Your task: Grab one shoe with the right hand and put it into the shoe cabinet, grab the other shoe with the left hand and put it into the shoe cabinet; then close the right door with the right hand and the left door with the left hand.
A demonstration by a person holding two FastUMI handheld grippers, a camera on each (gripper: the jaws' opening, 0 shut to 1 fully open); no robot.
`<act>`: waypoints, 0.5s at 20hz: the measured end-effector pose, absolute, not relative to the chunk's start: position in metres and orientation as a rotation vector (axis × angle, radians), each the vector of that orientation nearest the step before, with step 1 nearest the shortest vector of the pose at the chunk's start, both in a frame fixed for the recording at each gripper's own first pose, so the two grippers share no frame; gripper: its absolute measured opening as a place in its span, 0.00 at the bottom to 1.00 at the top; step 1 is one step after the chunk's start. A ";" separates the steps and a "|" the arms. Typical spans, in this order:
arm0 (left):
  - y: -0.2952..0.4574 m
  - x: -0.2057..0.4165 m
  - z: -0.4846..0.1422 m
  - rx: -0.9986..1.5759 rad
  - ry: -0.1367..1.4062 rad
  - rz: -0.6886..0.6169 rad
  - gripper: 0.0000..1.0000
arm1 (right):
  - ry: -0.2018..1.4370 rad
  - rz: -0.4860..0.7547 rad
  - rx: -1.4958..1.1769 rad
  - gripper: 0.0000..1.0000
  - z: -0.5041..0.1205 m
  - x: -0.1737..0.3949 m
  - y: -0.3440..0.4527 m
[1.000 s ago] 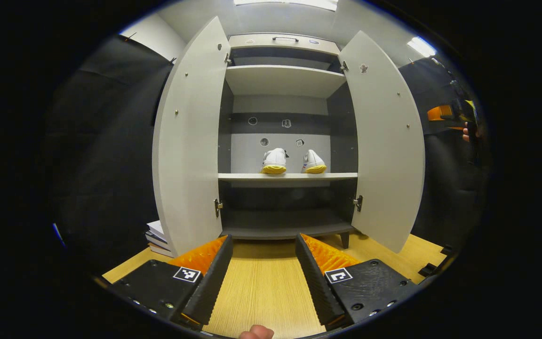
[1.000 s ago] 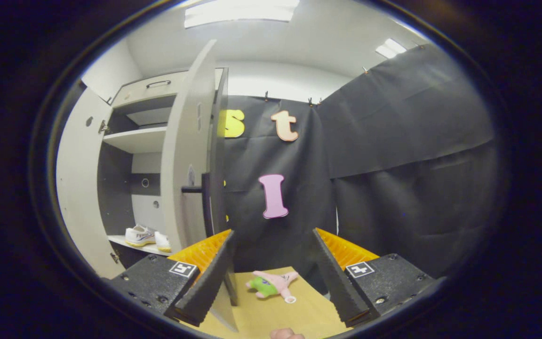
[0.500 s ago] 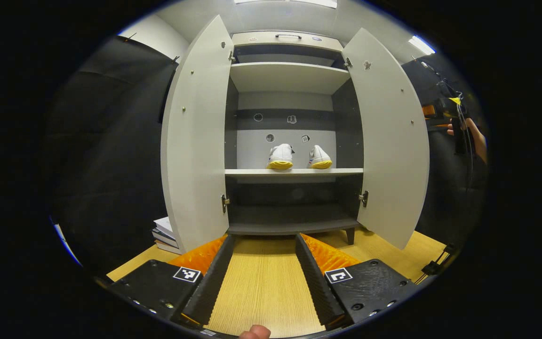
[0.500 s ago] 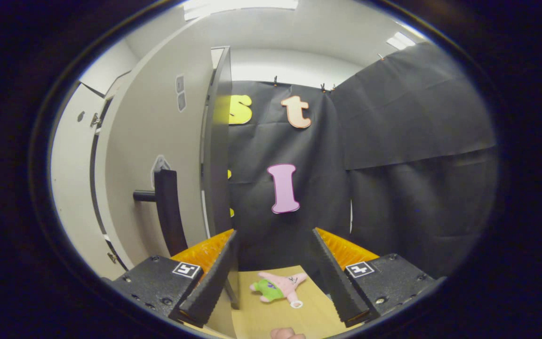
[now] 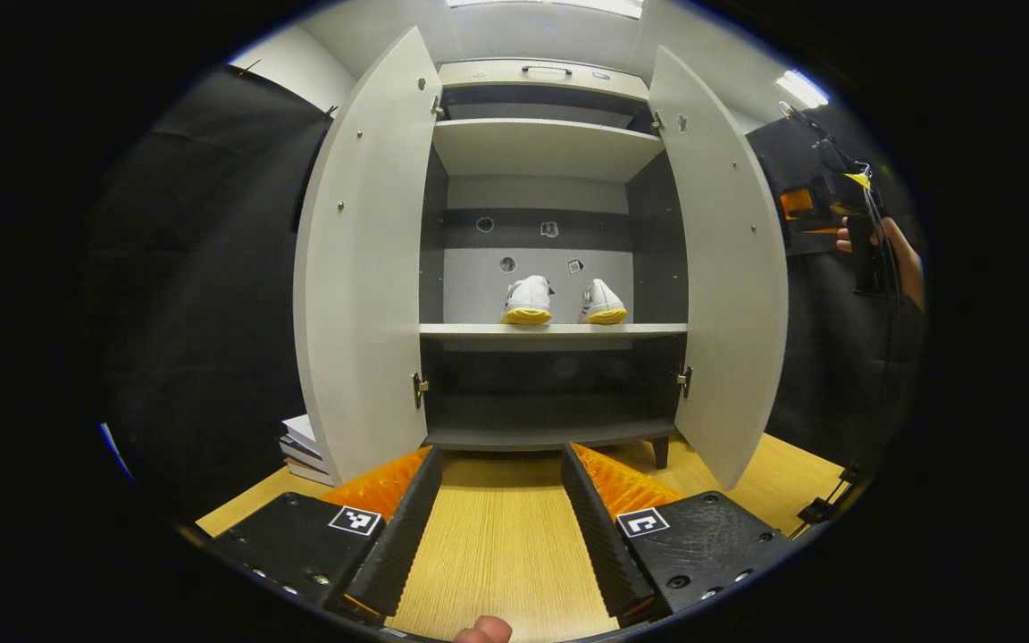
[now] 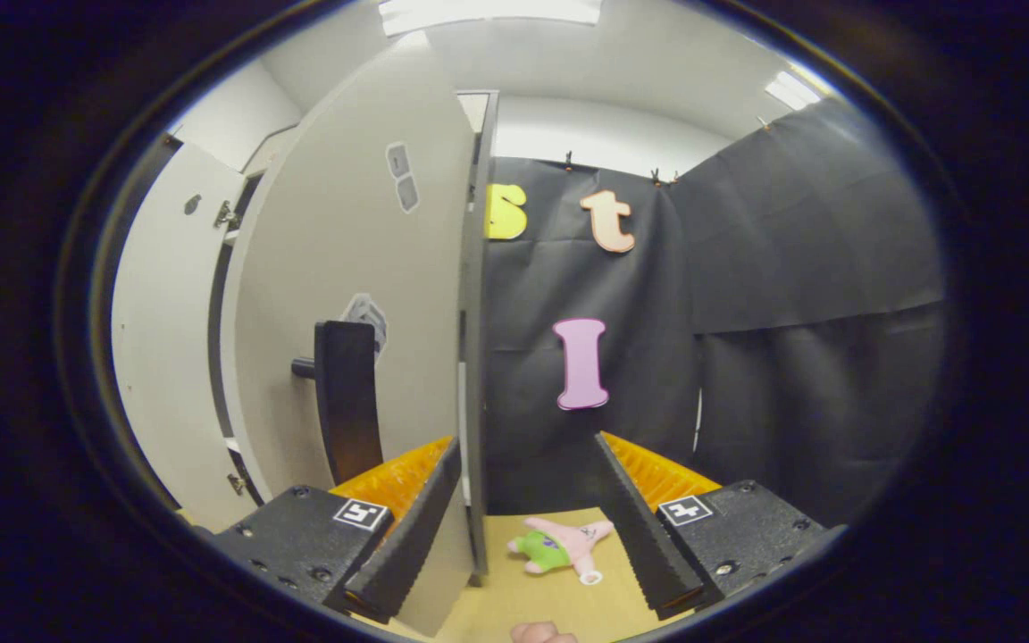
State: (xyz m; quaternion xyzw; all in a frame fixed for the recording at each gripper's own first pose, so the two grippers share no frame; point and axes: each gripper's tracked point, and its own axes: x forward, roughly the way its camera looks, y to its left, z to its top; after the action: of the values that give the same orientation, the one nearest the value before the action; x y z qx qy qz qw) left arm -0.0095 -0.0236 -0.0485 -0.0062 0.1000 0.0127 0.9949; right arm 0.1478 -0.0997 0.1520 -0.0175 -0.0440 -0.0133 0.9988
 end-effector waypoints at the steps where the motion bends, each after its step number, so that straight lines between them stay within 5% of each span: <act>1: -0.021 -0.010 -0.049 -0.010 0.201 0.028 0.81 | -0.088 -0.006 -0.022 0.95 0.149 0.151 -0.086; 10: 0.012 -0.009 -0.053 -0.016 0.212 0.086 0.81 | -0.069 0.144 0.016 0.95 0.140 0.212 0.035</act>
State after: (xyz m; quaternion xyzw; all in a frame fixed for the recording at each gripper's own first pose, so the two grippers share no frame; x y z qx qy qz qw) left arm -0.0094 0.0122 -0.0530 -0.0081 0.1057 0.0431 0.9934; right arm 0.2116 0.0348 0.1402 0.0081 -0.0347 0.0717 0.9968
